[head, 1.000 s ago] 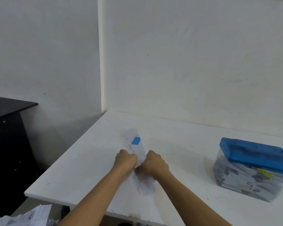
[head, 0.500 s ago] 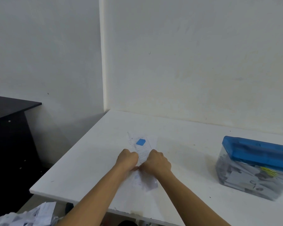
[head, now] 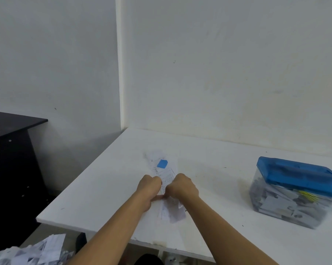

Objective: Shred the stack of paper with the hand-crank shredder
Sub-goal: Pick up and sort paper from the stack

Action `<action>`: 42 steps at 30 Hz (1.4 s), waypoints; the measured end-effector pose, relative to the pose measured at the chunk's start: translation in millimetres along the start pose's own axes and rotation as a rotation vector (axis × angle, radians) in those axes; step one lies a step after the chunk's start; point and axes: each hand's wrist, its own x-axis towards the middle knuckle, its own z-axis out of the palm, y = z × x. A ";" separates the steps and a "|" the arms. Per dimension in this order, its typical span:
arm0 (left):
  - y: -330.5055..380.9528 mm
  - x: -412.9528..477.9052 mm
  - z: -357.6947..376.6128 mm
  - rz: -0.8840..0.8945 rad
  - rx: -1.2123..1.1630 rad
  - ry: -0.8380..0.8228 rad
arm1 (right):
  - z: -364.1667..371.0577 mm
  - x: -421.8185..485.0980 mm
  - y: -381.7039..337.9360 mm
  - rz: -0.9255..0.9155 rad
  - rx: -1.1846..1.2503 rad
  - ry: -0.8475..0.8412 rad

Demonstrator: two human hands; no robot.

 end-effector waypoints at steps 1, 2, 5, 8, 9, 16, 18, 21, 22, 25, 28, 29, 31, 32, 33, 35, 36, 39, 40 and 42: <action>-2.2 0.0 0.8 0.001 -0.016 0.006 | -0.6 -3.1 -1.2 -0.011 -0.046 0.014; -3.5 -0.7 1.0 0.002 -0.036 0.012 | -0.8 -5.2 -2.9 -0.028 -0.090 0.026; -6.6 -3.8 2.8 0.003 -0.057 0.038 | 0.4 -10.0 -7.3 -0.070 -0.169 0.054; -11.5 -8.1 5.4 -0.013 -0.006 0.073 | -1.9 -12.3 -8.0 -0.051 -0.134 0.041; -13.1 -10.2 5.7 -0.015 0.017 0.081 | -2.8 -11.4 -7.4 -0.022 -0.094 0.005; -7.7 -22.9 -6.9 -0.011 -0.034 0.025 | -29.2 -13.8 -1.0 0.080 0.249 -0.231; -0.9 -25.5 -11.6 0.040 0.084 0.059 | -45.1 -14.2 5.1 0.087 0.296 -0.270; 8.8 -28.2 -12.1 0.021 0.137 -0.074 | -63.6 -11.9 12.0 0.058 0.312 -0.333; 11.7 -28.0 -9.2 0.004 0.115 -0.170 | -67.9 -12.1 12.6 0.036 0.314 -0.349; 20.8 -31.1 4.7 0.001 -0.042 -0.331 | -75.9 -15.5 11.4 -0.050 0.361 -0.382; 26.0 -26.9 16.6 0.013 -0.252 -0.368 | -82.4 -18.8 10.9 -0.100 0.369 -0.382; 26.9 -25.3 20.4 0.014 -0.315 -0.349 | -85.0 -17.4 12.6 -0.106 0.360 -0.376; 27.8 -21.0 25.7 0.028 -0.423 -0.256 | -88.7 -14.6 16.1 -0.098 0.334 -0.359; 28.4 -19.3 28.7 0.044 -0.455 -0.200 | -89.8 -12.4 18.8 -0.094 0.323 -0.342; 29.6 -18.5 31.9 0.060 -0.482 -0.149 | -90.5 -10.1 22.5 -0.088 0.319 -0.328; 32.2 -18.7 38.0 0.066 -0.504 -0.083 | -91.4 -6.2 30.1 -0.080 0.317 -0.311; 32.9 -18.3 40.5 0.064 -0.484 -0.068 | -92.5 -5.5 33.4 -0.082 0.312 -0.303; 33.4 -18.5 44.9 0.020 -0.413 -0.132 | -94.5 -4.2 44.2 -0.117 0.315 -0.284; 32.8 -18.7 45.4 -0.005 -0.416 -0.156 | -94.7 -3.6 47.3 -0.123 0.313 -0.286; 31.6 -18.8 46.3 -0.014 -0.432 -0.184 | -92.3 -1.0 52.7 -0.121 0.301 -0.317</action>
